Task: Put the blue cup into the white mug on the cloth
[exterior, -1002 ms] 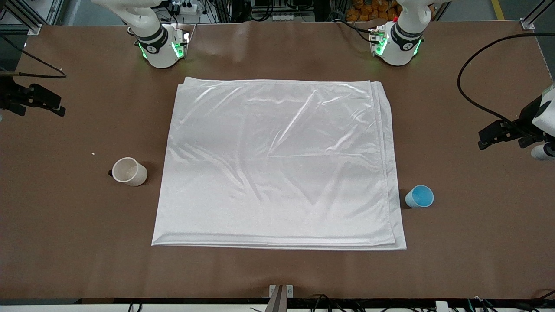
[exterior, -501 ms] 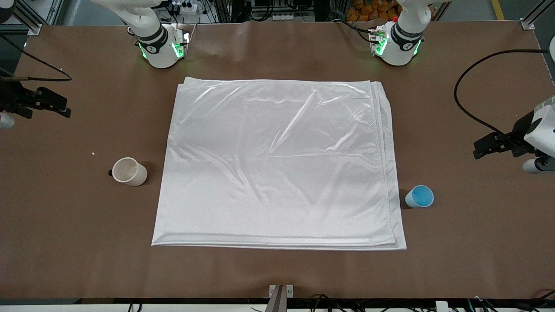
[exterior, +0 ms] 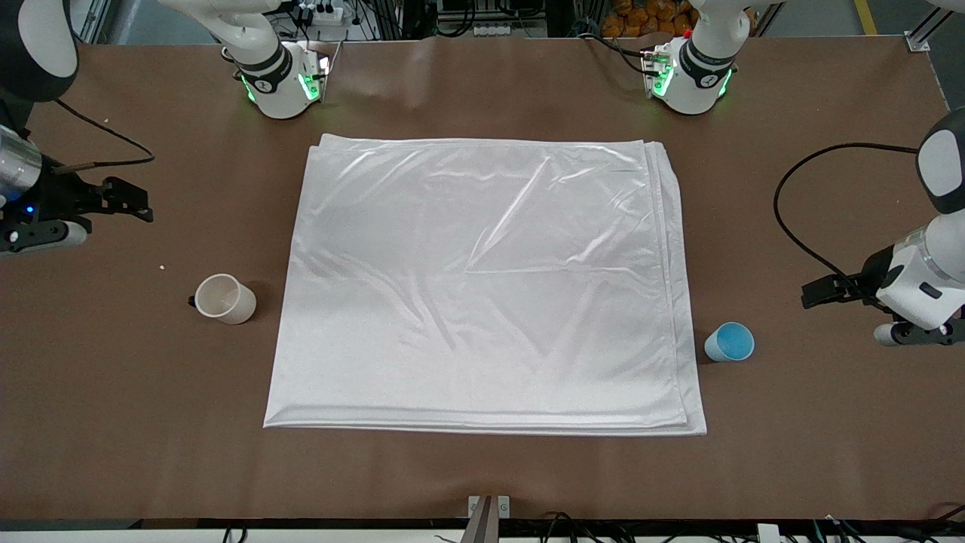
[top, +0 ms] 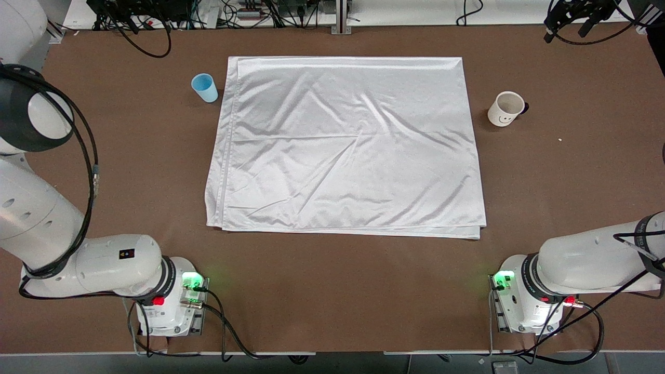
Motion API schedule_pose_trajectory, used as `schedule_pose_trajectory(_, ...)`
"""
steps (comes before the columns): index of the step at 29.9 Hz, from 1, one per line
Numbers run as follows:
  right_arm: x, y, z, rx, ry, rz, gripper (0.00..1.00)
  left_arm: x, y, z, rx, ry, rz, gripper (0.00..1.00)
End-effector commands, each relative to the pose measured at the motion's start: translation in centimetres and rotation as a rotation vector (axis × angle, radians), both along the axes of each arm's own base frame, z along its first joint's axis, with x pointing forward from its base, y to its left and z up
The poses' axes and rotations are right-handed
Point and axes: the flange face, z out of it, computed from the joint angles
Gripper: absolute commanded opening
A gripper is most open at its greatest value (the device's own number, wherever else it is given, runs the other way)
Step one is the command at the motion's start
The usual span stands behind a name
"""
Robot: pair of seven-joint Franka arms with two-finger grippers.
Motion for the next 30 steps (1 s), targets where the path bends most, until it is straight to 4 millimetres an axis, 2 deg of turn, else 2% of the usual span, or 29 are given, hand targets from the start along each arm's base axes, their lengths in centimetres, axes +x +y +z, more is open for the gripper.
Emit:
schedule_pose_trajectory(1, -0.8, -1.4, -2.5, 0.000, -0.014, 0.111, 1.00, 0.5, 0.2, -1.3, -0.002, -0.003, 0.003, 1.00)
schedule_pose_trajectory(5, -0.4, -1.4, -4.5, -0.002, -0.046, 0.169, 1.00, 0.4, 0.0, -3.7, -0.001, 0.007, -0.002, 1.00)
schedule_pose_trajectory(11, -0.4, -1.5, -7.4, 0.002, -0.078, 0.368, 1.00, 0.1, 0.6, -7.3, -0.005, -0.031, 0.004, 1.00)
schedule_pose_trajectory(17, -0.7, -2.6, -10.3, -0.002, -0.108, 0.509, 1.00, -0.2, 0.4, -10.5, -0.011, -0.039, 0.003, 1.00)
schedule_pose_trajectory(21, -1.3, -2.9, -12.2, 0.013, -0.084, 0.645, 1.00, 0.3, 0.3, -13.7, -0.028, -0.010, 0.007, 1.00)
schedule_pose_trajectory(30, -1.0, -4.5, -16.3, 0.023, -0.083, 0.911, 1.00, 0.7, -0.6, -17.0, -0.039, 0.009, -0.003, 1.00)
